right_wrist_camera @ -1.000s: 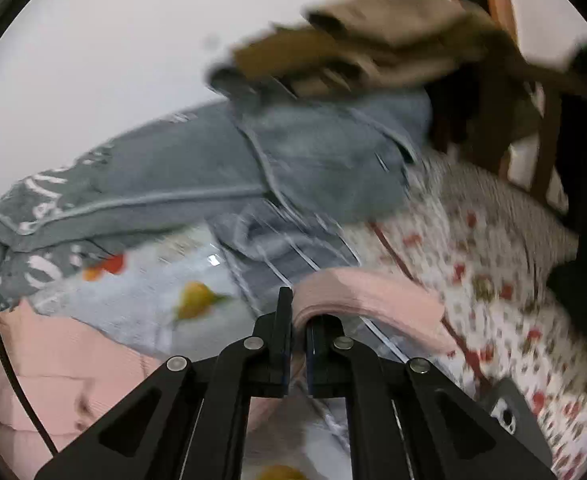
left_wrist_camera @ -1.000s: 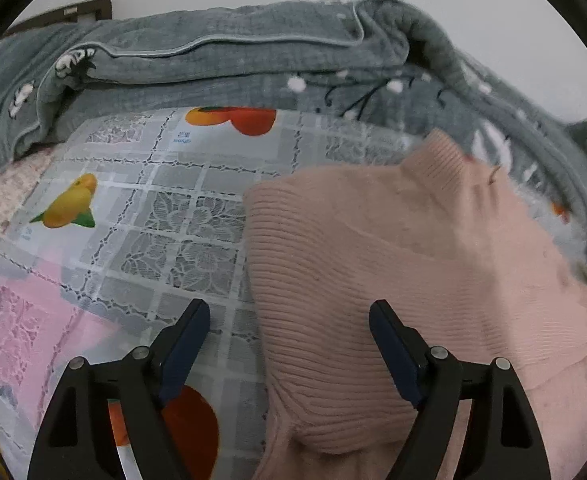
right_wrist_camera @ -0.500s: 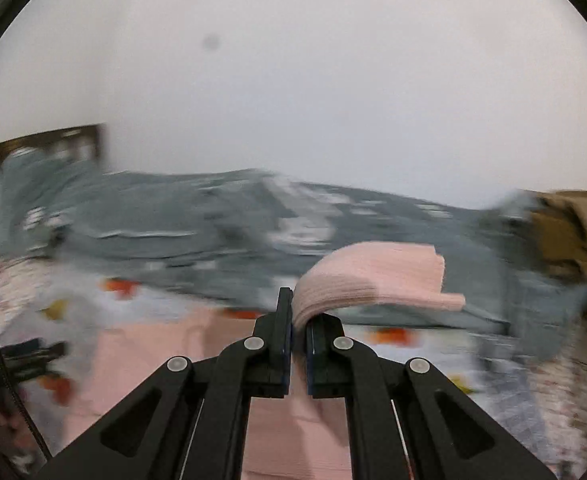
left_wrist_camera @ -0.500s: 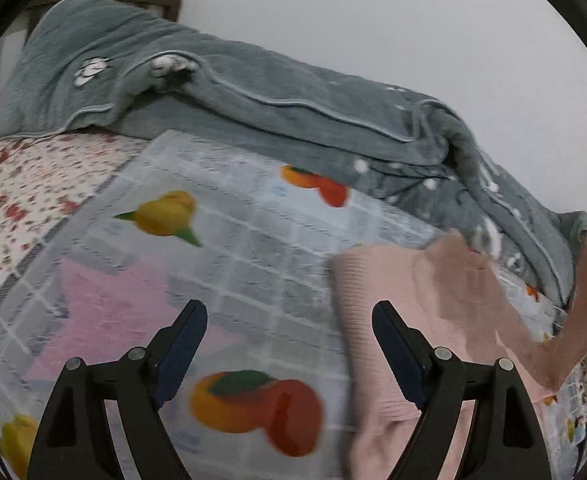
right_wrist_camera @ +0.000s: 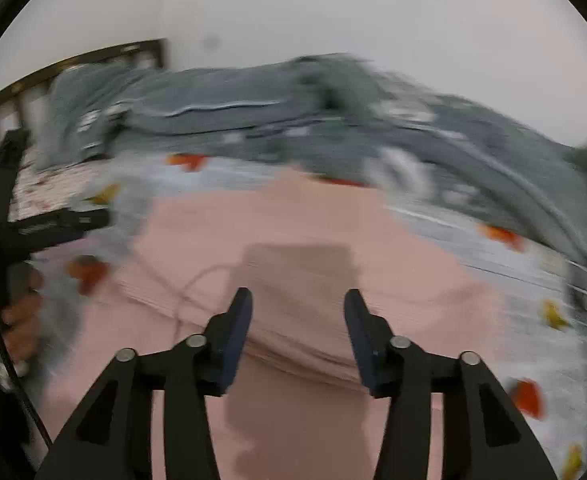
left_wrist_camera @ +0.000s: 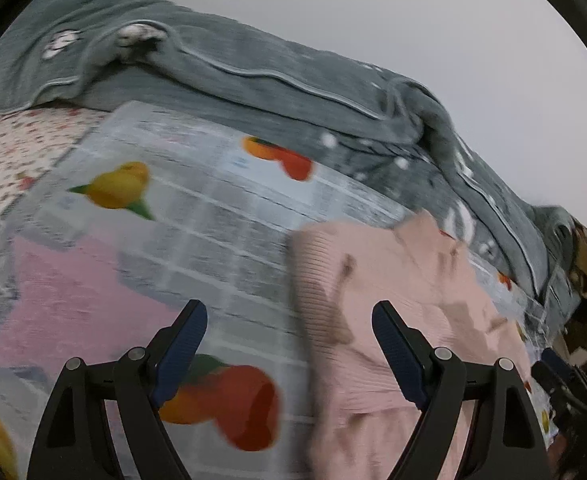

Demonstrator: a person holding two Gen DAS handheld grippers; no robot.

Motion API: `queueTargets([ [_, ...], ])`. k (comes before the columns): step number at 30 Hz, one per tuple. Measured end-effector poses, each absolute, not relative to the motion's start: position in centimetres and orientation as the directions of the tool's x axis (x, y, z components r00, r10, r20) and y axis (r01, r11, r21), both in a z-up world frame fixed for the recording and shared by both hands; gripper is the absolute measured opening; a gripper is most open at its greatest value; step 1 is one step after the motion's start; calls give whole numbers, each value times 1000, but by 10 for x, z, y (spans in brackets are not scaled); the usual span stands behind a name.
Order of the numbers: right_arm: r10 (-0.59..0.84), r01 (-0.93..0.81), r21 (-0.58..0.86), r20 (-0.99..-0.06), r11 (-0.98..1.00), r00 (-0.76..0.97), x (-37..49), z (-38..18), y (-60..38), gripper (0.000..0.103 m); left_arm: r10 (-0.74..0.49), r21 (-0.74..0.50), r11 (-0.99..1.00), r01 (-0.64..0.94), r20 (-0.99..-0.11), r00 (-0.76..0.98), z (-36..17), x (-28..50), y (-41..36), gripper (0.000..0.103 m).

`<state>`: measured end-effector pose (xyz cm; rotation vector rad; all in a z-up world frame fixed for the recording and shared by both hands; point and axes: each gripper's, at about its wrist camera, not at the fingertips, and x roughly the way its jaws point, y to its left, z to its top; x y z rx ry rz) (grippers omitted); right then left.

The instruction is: Fold small clothes

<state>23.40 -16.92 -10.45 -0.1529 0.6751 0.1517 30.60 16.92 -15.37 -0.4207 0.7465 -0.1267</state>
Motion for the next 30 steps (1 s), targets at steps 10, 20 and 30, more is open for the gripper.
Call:
queueTargets([
  [10,-12,-58,-70,-732,996,681,227,-143,-267,54,-299,-375,926,46,-654,695,-160,318,122,73],
  [20,25,96,108,-782,990,623,263,-165,-303,37,-290,-358,932,46,-666,688,-165,315,120,68],
  [30,0,45,37,-781,998,624,245,-157,-303,41,-272,-286,954,89,-701,660,-170,322,99,61],
])
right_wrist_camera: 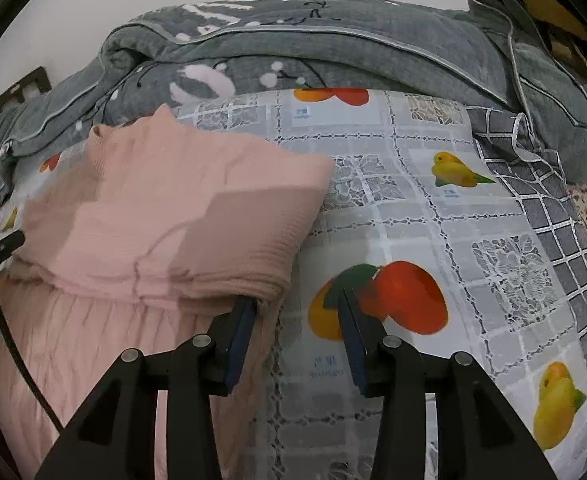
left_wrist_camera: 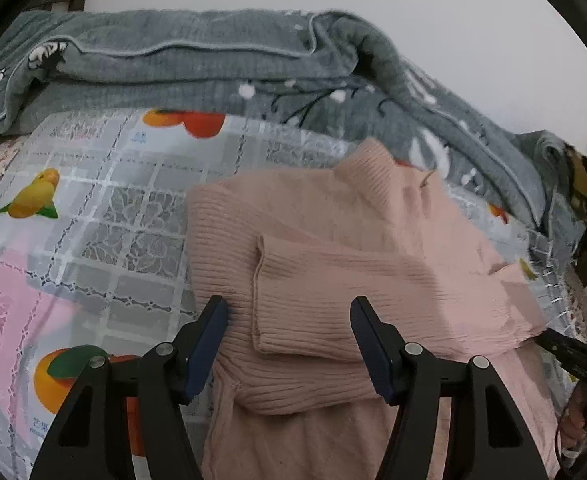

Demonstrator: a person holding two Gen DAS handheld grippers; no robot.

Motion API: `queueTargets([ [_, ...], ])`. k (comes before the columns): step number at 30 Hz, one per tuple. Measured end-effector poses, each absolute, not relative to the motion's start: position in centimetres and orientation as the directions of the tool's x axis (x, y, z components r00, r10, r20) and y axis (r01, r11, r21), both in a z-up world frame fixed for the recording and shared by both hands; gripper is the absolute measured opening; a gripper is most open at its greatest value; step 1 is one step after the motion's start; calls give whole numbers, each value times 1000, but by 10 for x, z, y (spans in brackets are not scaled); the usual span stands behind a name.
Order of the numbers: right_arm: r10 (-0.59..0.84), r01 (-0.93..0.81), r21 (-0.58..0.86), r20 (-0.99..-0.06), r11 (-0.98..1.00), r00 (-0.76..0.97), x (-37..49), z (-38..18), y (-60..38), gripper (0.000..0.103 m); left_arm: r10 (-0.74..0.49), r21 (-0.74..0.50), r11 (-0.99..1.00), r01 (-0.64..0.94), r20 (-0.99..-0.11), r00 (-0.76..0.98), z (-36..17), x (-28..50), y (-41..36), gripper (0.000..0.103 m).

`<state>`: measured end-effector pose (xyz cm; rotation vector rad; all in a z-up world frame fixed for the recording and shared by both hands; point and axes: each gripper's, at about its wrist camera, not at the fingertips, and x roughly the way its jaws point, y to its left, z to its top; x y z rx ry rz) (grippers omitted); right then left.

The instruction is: Fold small clothes

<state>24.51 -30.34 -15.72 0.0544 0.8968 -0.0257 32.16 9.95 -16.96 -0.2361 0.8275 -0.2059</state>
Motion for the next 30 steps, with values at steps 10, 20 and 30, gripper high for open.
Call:
queueTargets([
  [10,67,-28,68,-688,997,722,240,-131,-293,51,-225,-242,968,70,-709,668,-171,323,96,27],
  [20,-20,96,54,-765,994,643,267,-152,-298,49,-302,-334,939,84,-684,664,-168,308,112,6],
  [30,-8,58,36,-784,998,621,271,-165,-286,52,-219,-229,971,72,-721,657,-167,304,103,9],
])
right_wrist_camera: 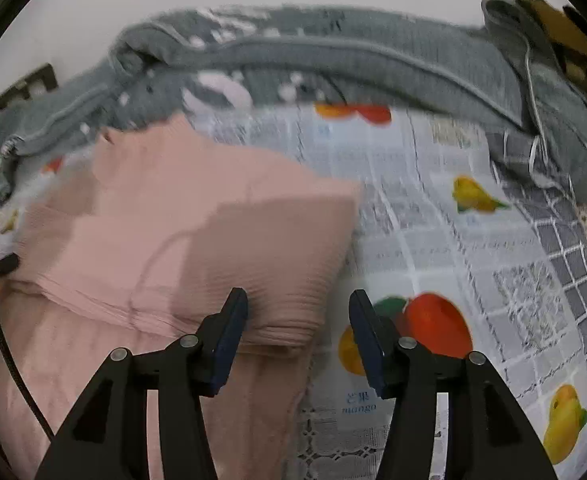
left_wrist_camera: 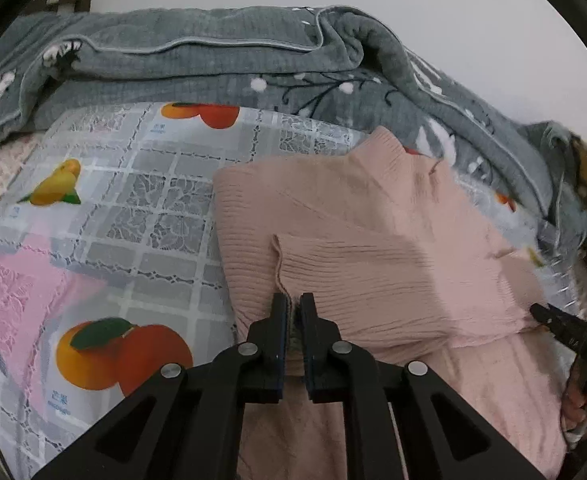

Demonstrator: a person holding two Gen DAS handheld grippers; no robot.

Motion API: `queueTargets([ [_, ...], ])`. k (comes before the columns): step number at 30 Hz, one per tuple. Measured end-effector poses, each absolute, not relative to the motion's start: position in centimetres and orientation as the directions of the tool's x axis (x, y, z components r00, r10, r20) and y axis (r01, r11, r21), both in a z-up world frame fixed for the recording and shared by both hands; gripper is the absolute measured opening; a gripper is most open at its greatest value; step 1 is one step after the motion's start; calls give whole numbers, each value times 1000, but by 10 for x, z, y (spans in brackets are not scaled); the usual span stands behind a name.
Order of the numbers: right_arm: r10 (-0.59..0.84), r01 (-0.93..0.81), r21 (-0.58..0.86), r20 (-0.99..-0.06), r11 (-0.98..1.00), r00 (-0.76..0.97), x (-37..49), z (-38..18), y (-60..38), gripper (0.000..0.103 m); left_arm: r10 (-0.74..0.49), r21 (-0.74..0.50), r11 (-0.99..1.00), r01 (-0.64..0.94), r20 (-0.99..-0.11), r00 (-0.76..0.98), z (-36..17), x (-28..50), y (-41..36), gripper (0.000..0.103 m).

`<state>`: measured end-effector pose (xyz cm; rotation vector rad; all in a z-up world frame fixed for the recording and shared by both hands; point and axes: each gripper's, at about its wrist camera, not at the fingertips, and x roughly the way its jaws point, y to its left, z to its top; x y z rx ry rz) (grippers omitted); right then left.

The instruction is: Fold small clothes

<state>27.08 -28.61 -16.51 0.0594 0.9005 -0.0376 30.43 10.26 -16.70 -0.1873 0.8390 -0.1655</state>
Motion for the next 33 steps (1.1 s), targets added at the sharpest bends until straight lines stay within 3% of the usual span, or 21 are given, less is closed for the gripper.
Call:
queueTargets([
  [5,9,72,71,-769,995,639,268,-161,-292,56,-215,-214,973,90,-681,700,-156,298,99,26],
  [9,-18,65,30,-770,997,638,266,-160,-285,56,-228,-208,971,115,-672,704,-155,298,91,56],
  [13,-25,80,31,-789,996,613,268,-164,-289,56,-164,-130,986,101,-725,669,-164,301,81,56],
  [17,-53,97,14,-759,995,648,246,-146,-293,56,-163,-137,986,91,-723,672,-163,295,89,56],
  [21,-126,131,-49,-725,990,677,216,-133,-295,56,-184,-181,980,78,-698,692,-159,281,103,56],
  [27,-116,169,5,-709,986,695,170,-120,-299,56,-194,-194,977,86,-648,736,-149,254,111,56],
  [33,-90,147,16,-722,989,686,126,-110,-291,49,-193,-167,979,113,-608,770,-132,222,110,55],
])
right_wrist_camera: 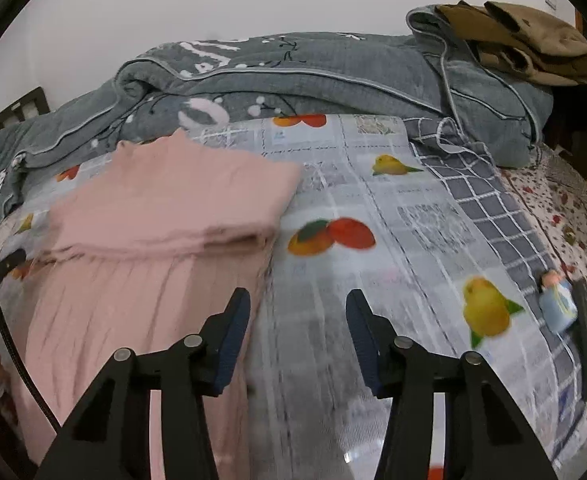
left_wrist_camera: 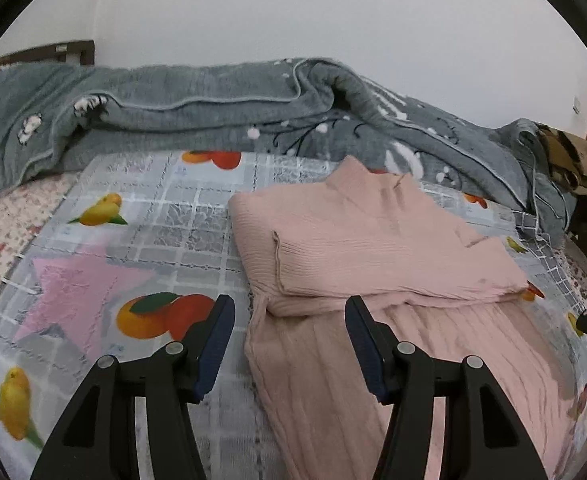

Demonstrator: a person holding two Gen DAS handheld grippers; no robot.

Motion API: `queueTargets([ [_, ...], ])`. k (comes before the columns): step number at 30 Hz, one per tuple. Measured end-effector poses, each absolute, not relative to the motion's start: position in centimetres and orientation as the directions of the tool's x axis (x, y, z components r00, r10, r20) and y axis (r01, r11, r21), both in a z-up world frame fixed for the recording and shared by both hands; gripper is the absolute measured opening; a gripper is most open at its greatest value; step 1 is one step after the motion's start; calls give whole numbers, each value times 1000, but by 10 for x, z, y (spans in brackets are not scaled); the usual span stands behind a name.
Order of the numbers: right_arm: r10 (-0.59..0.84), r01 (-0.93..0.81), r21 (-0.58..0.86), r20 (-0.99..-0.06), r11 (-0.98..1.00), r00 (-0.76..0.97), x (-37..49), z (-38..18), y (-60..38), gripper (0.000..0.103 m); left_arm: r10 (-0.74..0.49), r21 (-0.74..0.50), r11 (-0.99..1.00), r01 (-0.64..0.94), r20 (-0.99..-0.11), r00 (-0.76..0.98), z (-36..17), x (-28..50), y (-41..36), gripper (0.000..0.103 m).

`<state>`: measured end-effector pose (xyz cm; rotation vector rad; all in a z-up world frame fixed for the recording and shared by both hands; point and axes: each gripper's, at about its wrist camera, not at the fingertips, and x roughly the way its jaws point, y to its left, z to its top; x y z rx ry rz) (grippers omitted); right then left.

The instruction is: Fold small clothes

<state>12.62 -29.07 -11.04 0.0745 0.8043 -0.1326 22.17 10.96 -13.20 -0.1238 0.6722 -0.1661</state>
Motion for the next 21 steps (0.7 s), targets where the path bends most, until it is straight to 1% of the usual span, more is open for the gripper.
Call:
queueTargets([
  [4,-78,124,10,-723,992,686,95,-106,-289,49,-220,-223,969,105,-592,776,-123,185,118,55],
  [7,-57,105,19,-733,994,678,73,-109,-288,49,-205,-201,975,100,-617,760,-123,157,123,55],
  [8,-51,103,25,-736,994,675,66,-110,-288,46,-200,-196,976,97,-621,758,-123,149,125,55],
  [12,-23,87,46,-752,995,659,37,-119,-285,45,-228,-232,968,98,-641,733,-125,109,134,55],
  [16,-1,67,59,-740,996,672,9,-123,-282,45,-232,-240,967,91,-666,709,-134,77,135,56],
  [18,22,57,80,-745,995,667,-2,-128,-281,45,-225,-234,969,84,-683,695,-143,64,135,62],
  [21,69,17,105,-759,994,647,-15,-142,-274,45,-238,-248,965,82,-706,667,-157,47,130,63],
])
